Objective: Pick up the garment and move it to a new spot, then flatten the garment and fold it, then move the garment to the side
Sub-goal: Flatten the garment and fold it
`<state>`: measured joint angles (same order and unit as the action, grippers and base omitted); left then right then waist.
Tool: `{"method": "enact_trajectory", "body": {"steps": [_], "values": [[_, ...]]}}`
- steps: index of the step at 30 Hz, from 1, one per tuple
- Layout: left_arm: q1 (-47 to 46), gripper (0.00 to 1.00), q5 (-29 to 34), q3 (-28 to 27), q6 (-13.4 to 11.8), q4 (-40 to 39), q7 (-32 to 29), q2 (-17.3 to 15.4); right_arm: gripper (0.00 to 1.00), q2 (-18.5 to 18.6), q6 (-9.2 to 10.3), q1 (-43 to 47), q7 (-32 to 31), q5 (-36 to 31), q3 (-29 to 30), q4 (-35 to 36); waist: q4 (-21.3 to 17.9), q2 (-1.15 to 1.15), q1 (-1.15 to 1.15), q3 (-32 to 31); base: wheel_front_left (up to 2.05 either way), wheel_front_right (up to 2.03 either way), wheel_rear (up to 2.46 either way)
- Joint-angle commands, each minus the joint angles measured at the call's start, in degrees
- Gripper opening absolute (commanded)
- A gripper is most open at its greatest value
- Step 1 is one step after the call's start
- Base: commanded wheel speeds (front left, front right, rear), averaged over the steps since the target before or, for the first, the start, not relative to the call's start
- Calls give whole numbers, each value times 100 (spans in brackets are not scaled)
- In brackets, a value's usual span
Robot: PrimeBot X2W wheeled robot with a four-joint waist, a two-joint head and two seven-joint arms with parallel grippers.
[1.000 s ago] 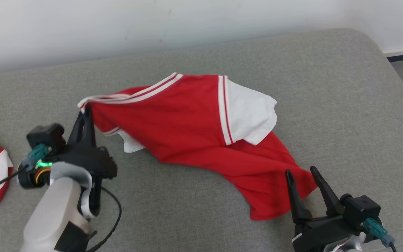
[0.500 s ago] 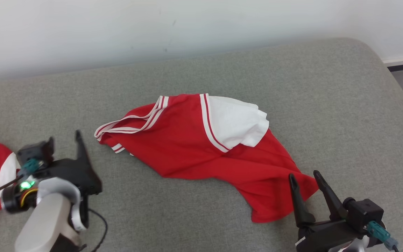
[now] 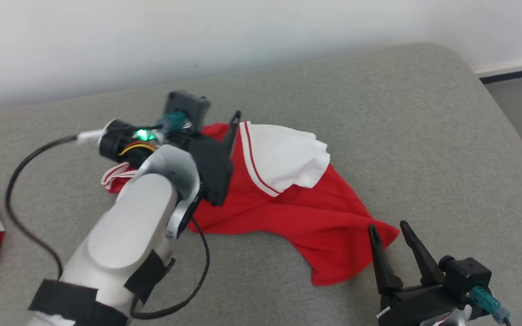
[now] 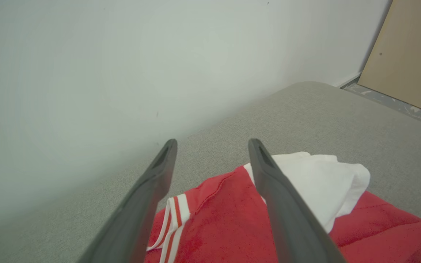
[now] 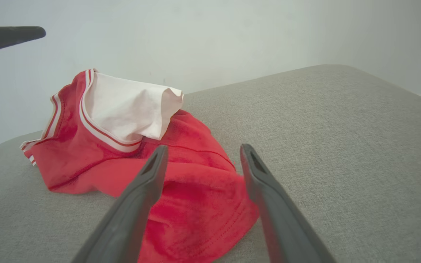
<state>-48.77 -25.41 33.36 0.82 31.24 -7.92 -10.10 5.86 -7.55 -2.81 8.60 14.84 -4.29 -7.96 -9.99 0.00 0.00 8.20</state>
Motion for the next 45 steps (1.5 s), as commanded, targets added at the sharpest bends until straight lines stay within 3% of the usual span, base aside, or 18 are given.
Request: {"method": "enact_trajectory", "body": {"steps": [1, 5, 14, 22, 30, 31, 34, 35, 36, 40, 45], "values": [[-204, 100, 92, 208, 123, 24, -412, 30, 100, -39, 13, -46, 65, 43, -2, -36, -251, 0, 0, 80, 0, 0, 0], [-487, 100, 179, 522, 301, 167, -1129, 31, 100, -84, 13, -85, 134, 87, -42, -114, -511, 0, 0, 176, 0, 0, 0], [-951, 100, 147, 898, 510, 647, -1914, 205, 100, -174, 13, -251, 301, 149, -147, -254, -870, 0, 0, 469, 0, 0, 0], [-1363, 100, 244, 1195, 567, 1289, -2358, 258, 100, -247, 13, -457, 466, 251, -367, -497, -1150, 0, 0, 701, 0, 0, 0], [-1487, 100, 130, 1481, 644, 1567, -2676, 234, 100, -277, 13, -536, 571, 279, -368, -651, -1192, 0, 0, 796, 0, 0, 0], [-1502, 88, 138, 1533, 649, 1579, -2707, 219, 100, -279, 13, -539, 585, 277, -362, -661, -1183, 0, 0, 802, 0, 0, 0], [-1522, 27, 106, 1671, 666, 1602, -2816, 184, 100, -285, 13, -540, 609, 258, -356, -690, -1147, 0, 0, 816, 0, 0, 0], [-1536, 19, 83, 1713, 669, 1596, -2838, 181, 100, -285, 13, -554, 614, 251, -356, -695, -1134, 0, 0, 817, 0, 0, 0], [-1555, 0, 67, 1762, 671, 1589, -2874, 176, 100, -286, 13, -571, 620, 248, -355, -701, -1122, 0, 0, 819, 0, 0, 0], [-1585, 0, -18, 1909, 660, 1468, -2731, 165, 100, -292, 13, -601, 621, 231, -346, -718, -1063, 0, 0, 827, 0, 0, 0], [-1792, 0, -99, 1815, 633, 1120, -1689, 320, 100, -295, 13, -650, 634, 224, -350, -734, -949, 0, 0, 836, 0, 0, 0]]}}
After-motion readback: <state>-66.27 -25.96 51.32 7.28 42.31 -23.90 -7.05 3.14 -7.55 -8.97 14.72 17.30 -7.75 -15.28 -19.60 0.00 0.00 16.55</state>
